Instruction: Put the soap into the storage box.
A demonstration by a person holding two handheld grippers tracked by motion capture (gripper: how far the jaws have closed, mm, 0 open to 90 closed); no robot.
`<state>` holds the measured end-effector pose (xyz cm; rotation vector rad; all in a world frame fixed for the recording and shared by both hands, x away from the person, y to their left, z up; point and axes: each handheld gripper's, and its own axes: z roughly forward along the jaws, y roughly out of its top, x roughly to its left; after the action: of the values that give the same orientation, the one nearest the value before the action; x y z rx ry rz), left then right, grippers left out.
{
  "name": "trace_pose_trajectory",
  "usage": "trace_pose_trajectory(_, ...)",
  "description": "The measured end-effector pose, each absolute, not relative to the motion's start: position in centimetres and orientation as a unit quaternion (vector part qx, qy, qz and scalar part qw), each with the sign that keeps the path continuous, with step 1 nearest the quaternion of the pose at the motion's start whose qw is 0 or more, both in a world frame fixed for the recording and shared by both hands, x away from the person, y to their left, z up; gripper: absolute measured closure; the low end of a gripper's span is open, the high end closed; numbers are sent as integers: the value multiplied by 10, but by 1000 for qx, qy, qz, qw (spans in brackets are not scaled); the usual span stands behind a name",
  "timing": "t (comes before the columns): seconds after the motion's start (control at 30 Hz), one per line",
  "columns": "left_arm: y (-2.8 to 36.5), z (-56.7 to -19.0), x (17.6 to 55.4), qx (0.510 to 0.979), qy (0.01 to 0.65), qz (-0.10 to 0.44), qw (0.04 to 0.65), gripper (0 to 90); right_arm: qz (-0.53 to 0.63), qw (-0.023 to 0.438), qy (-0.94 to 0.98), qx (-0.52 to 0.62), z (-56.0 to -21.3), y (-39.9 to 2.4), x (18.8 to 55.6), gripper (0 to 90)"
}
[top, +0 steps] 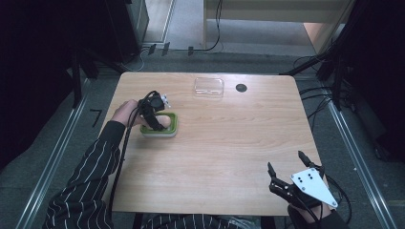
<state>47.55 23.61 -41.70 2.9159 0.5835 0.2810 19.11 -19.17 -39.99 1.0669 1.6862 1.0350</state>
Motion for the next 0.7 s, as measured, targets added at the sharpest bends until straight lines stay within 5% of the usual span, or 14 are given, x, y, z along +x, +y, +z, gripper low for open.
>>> trace_pose_trajectory(0.33, 234, -407, 470, 964, 238, 93, 73, 8, 416, 432, 676, 428, -400, -191, 191, 134)
trace_pose_trajectory(0.7, 232, -397, 454, 957, 266, 94, 66, 0, 416, 433, 676, 427, -400, -191, 191, 134)
